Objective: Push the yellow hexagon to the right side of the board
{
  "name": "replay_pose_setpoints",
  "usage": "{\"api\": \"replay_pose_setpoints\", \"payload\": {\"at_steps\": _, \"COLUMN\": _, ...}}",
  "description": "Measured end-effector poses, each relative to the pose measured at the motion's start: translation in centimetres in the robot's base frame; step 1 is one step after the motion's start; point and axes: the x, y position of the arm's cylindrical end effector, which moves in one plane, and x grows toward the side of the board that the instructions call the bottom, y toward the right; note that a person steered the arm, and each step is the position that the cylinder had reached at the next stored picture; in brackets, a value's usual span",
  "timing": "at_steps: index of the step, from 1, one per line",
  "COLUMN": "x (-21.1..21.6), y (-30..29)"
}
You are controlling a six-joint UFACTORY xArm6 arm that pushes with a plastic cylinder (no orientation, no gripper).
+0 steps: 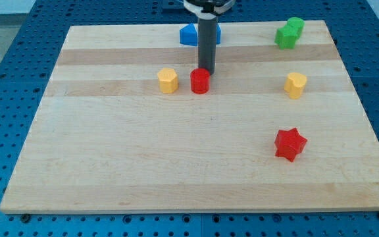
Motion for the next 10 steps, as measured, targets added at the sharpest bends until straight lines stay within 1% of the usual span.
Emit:
{"api": "replay_pose_setpoints", "payload": {"at_steps": 2, "x": 5.2, "y": -4.0}}
{"api": "replay_pose_setpoints", "payload": {"at_steps": 3, "x": 6.1, "y": -7.6}}
{"api": "replay_pose_setpoints", "payload": {"at_steps": 4, "x": 5.6, "y": -11.7}}
{"api": "replay_pose_setpoints", "payload": {"at_steps": 5, "x": 3.0, "y": -13.0}}
{"api": "replay_pose_setpoints", "payload": {"at_steps": 7, "x": 2.2, "y": -7.6}}
{"api": "replay_pose_setpoints", "payload": {"at_steps": 8, "x": -0.1, "y": -5.9}}
{"api": "replay_pose_setpoints", "payload": {"at_steps": 9, "x": -0.4, "y": -3.9}}
{"api": "replay_pose_setpoints", "payload": {"at_steps": 10, "x": 1.4, "y": -1.5}}
